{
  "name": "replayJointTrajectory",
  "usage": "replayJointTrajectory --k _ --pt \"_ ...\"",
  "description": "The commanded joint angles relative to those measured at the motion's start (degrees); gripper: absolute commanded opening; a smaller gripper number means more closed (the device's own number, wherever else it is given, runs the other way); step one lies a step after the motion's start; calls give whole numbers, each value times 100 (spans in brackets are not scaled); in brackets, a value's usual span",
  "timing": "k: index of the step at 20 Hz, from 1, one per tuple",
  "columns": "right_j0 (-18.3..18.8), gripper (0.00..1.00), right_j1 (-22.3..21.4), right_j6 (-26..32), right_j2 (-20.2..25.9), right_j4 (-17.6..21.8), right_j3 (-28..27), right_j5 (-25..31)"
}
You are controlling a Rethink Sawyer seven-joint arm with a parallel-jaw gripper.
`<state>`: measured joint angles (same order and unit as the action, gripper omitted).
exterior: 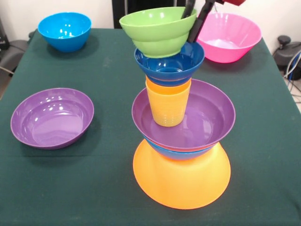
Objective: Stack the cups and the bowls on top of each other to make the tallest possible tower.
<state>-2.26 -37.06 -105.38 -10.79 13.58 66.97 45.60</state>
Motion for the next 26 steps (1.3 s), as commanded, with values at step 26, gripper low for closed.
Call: replayJointTrajectory --k 26 --pt "111 100 242 -96 598 -341 458 418"
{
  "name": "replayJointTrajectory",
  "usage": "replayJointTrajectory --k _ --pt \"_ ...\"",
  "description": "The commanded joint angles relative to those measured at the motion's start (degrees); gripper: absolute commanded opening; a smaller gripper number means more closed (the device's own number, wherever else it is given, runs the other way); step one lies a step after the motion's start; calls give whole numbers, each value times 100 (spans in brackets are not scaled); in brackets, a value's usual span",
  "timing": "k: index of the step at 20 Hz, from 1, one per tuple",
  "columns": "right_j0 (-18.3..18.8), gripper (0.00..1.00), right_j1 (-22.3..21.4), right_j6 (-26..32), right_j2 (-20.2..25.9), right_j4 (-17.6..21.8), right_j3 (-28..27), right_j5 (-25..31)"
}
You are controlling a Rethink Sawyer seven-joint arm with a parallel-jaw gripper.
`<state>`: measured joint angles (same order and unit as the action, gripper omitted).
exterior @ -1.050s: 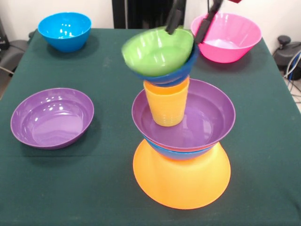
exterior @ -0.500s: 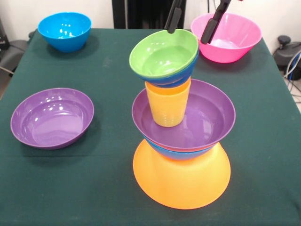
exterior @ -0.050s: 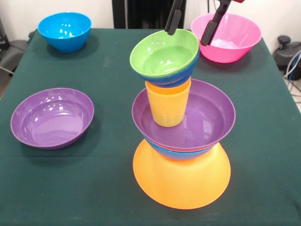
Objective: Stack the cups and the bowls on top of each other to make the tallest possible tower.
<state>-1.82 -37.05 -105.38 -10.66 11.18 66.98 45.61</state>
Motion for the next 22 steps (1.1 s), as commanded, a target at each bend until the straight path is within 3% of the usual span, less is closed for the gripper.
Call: replayJointTrajectory --k 1,9,22 --pt "86 100 222 -73 603 -121 467 430" --pt "325 100 -27 234 835 -381 653 521" --pt "1125 100 -65 1205 1379 -292 144 859"
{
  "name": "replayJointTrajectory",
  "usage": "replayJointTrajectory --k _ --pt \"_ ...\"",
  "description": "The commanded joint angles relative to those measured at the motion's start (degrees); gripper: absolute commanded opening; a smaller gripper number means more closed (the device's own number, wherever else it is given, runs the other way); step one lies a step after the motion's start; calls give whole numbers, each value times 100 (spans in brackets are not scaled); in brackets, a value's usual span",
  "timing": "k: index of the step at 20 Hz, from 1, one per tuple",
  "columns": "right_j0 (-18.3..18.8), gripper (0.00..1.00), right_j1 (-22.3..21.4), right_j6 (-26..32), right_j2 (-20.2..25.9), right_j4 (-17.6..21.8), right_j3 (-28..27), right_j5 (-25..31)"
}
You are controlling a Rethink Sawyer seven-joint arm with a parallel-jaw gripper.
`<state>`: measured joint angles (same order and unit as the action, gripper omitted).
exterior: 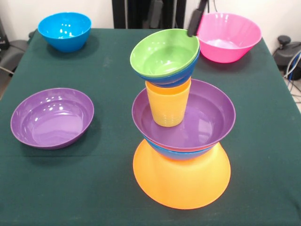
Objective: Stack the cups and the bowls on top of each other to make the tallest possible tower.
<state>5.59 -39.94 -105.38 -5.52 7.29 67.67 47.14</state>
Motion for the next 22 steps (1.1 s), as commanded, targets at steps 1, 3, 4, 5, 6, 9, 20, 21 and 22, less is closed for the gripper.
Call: replayJointTrajectory --k 1,3,4,5,6,9,20,21,22 --pt "456 100 256 1271 923 121 8 724" --pt "588 100 334 1413 1032 182 -169 777" --pt "649 100 376 1479 1082 221 -257 780" --pt "715 100 424 1545 1140 254 -318 762" --pt "774 100 470 1586 1197 286 -370 750" --pt "902 100 547 1677 1309 393 -465 663" --pt "1243 100 778 1911 1679 600 -733 618" --pt "1286 100 785 1942 1718 610 -751 640" --pt "1322 100 797 1982 1765 638 -799 702"
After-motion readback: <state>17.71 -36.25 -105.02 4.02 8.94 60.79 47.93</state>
